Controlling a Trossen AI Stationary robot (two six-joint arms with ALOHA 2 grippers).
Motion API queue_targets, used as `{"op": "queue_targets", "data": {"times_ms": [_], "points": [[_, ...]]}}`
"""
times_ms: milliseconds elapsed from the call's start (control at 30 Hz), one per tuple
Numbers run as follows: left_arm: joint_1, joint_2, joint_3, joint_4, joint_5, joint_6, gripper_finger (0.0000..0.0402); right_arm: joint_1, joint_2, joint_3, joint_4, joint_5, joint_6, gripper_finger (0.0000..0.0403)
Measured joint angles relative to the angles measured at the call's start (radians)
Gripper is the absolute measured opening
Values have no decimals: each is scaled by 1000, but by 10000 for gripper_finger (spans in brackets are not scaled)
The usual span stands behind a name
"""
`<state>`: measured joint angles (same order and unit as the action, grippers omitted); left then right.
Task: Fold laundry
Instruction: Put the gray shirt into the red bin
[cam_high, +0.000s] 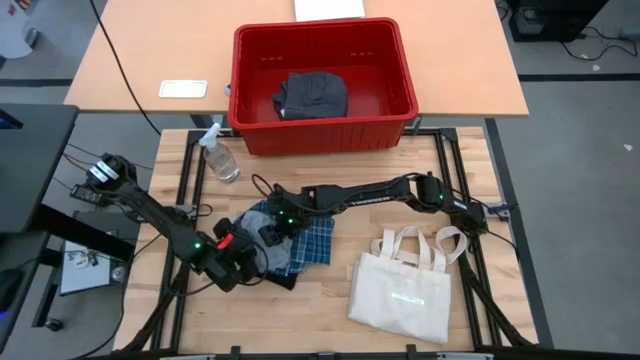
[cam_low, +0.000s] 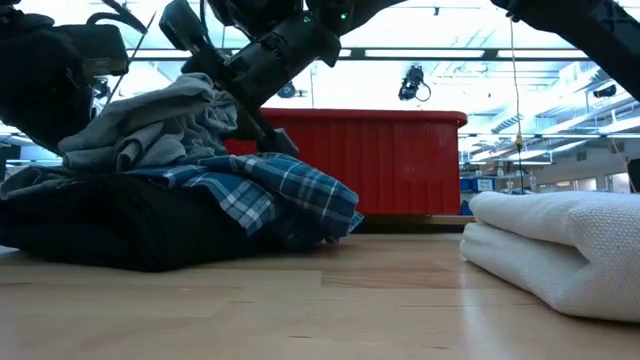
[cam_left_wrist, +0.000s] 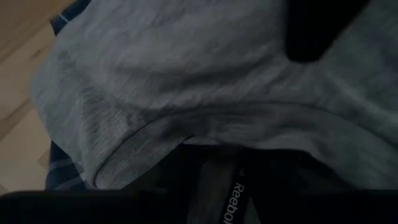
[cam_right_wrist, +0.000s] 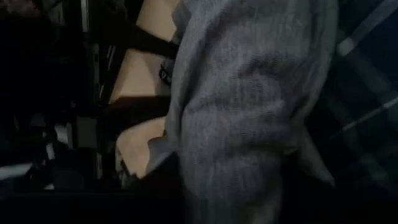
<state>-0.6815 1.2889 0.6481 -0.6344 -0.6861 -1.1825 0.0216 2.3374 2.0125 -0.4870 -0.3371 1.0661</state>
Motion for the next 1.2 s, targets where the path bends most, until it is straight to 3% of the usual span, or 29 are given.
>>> {"op": "queue_targets", "data": {"times_ms": [67,100,400,667,900,1200], "points": [[0,-18,15,-12,38,20,144,-9,0,0,0,-46,-31,85],[0,-29,29,-21,57,35,144,-15,0,0,0,-74,-49,76],[-52,-166,223,-162,94,163,144,-76,-32,-2,23,-278,-104,76],[-74,-266,371,-166,-19,329,144,-123,-90,-2,67,-380,-153,76],[-73,-336,394,-179,-104,359,144,-185,-158,-1,105,-440,-158,76],[-73,-375,394,-180,-124,341,144,-300,-234,-1,126,-448,-172,80]]}}
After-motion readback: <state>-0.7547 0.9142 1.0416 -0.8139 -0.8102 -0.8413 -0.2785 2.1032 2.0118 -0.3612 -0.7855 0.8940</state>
